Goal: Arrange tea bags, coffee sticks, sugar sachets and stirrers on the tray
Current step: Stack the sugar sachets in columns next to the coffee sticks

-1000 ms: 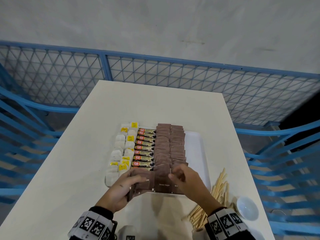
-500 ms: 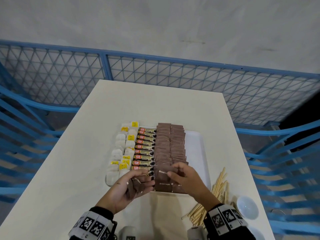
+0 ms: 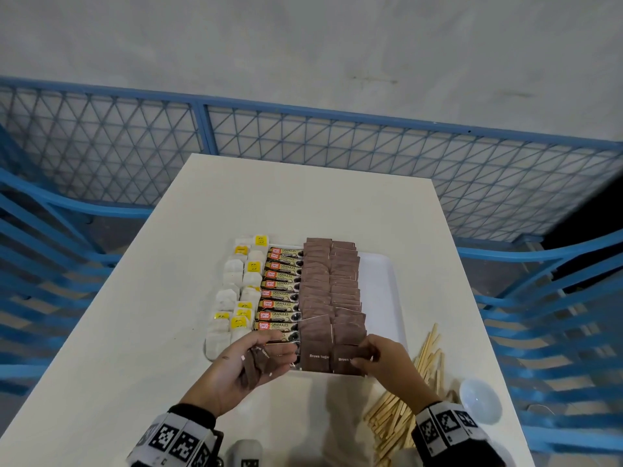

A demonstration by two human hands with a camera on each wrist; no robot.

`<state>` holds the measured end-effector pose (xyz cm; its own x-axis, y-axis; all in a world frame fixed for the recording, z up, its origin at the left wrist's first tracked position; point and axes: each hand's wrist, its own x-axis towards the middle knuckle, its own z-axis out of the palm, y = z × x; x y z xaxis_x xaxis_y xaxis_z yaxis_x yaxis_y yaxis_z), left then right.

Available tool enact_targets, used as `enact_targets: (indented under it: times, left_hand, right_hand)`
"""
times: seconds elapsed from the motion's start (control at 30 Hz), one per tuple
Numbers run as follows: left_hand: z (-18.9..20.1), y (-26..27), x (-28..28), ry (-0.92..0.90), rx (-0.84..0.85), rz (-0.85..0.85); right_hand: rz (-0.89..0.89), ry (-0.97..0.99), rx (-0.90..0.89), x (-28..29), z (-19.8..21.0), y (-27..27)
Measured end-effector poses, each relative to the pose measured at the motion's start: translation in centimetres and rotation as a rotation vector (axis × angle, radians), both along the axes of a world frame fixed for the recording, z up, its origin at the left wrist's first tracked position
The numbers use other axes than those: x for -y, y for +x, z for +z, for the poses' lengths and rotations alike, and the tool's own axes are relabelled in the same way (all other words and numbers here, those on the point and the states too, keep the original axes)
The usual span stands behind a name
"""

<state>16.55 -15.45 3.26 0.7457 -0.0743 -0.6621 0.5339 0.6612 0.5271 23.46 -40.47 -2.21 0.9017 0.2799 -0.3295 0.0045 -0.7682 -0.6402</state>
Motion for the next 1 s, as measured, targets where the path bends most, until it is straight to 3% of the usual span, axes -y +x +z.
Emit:
enact_targets:
  times: [0.23, 0.33, 0.5, 0.63, 0.83, 1.0]
  left_hand:
    - [0.4, 0.1, 0.3, -0.051, 0.053, -0.028]
    - [0.2, 0.3, 0.4, -0.085, 0.080, -0.040]
    - [0.9, 0.5, 0.7, -0.031, 0.183, -0.124]
    - [1.8, 0.5, 1.3, 0.088, 0.256, -0.251]
    - [1.2, 0.5, 1.3, 0.142, 0.211, -0.292]
    - [1.0, 0.2, 0.4, -0.039, 0.084, -0.234]
  right_hand:
    - [0.061, -0.135, 0.244, -0.7, -0.6, -0.3]
    - [0.044, -0.006, 0.291, -2.5, 1.4, -0.5]
    - [0.206, 0.355, -0.024, -5.9, 6.5, -1.3]
    - [0.256, 0.520, -0.217, -7.5, 7.0, -1.8]
    - [0.052, 0.703, -0.368, -7.1, 6.3, -1.6]
    - [-0.060, 0.686, -0.304, -4.9, 6.0, -0.7]
